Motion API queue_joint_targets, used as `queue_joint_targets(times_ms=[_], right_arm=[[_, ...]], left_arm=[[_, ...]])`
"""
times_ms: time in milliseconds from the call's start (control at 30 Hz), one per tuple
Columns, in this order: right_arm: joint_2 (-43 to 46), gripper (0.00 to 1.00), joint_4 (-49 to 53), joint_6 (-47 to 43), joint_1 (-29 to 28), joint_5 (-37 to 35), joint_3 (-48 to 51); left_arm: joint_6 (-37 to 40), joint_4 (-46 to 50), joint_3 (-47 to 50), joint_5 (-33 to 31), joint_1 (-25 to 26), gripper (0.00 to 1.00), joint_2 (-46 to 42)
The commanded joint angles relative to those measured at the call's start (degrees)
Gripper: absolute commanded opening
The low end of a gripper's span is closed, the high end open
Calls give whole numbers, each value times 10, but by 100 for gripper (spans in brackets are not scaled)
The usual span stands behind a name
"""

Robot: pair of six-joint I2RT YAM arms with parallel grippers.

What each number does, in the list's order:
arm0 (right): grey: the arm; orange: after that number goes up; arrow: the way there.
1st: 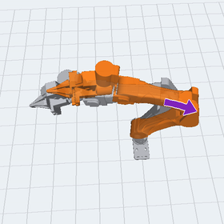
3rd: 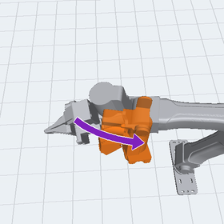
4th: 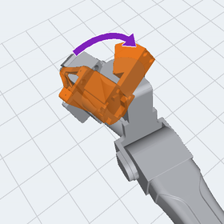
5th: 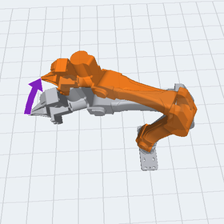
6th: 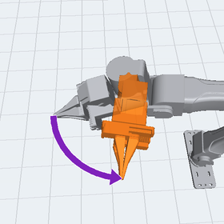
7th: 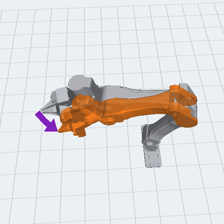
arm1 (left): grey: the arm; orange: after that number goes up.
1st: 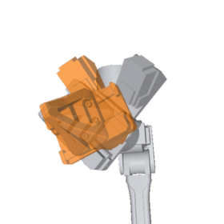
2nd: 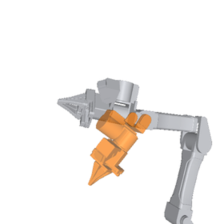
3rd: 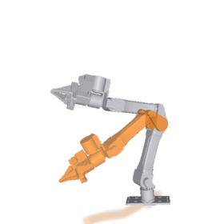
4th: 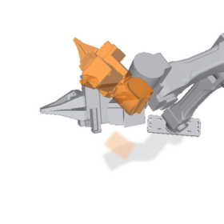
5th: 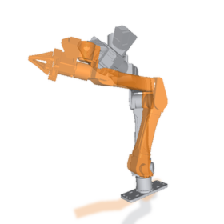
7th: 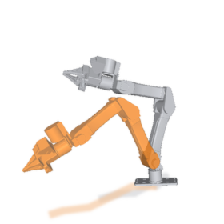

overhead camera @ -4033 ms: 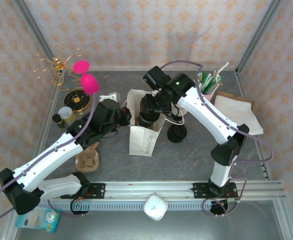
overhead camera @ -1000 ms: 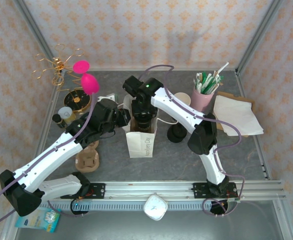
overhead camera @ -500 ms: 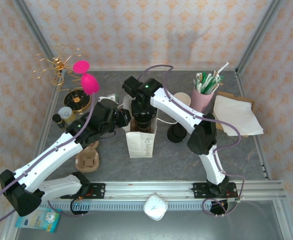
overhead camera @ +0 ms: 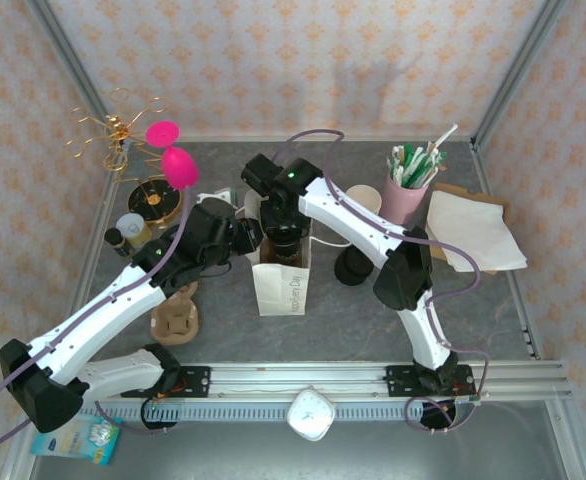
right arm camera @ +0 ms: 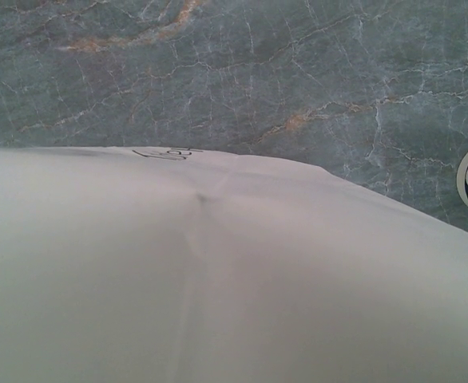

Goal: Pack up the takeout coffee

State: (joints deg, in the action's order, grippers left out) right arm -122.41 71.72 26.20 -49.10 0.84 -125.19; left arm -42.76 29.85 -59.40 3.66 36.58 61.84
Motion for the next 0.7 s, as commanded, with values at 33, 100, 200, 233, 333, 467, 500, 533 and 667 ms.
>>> queue_joint_targets(times_ms=[33, 100, 200, 233, 333, 467, 500, 533, 667], right_arm=[[-23, 44, -13, 12, -7, 0, 23], [-19, 45, -19, 14, -7, -10, 29], [-19, 45, -24, 12, -7, -8, 32], [-21, 45, -24, 12, -7, -7, 30], [-21, 45, -30, 13, -7, -7, 37], [-22, 48, -37, 16, -8, -2, 43], [-21, 48, -38, 16, -8, -3, 43], [-21, 48, -38, 16, -10, -4, 43], [-21, 51, -34, 16, -10, -6, 39]], left_arm=[[3, 12, 3, -21, -6, 28, -10], [3, 17, 0, -21, -6, 28, -7], [2, 22, -3, -27, -6, 28, -8], [1, 21, -2, -28, -6, 29, -10], [0, 18, 0, -29, -6, 29, -14], [0, 21, -1, -27, -6, 31, -13], [0, 21, -3, -27, -7, 31, -13], [0, 20, -2, -27, -6, 31, -14], [2, 22, -5, -30, -6, 32, -15]])
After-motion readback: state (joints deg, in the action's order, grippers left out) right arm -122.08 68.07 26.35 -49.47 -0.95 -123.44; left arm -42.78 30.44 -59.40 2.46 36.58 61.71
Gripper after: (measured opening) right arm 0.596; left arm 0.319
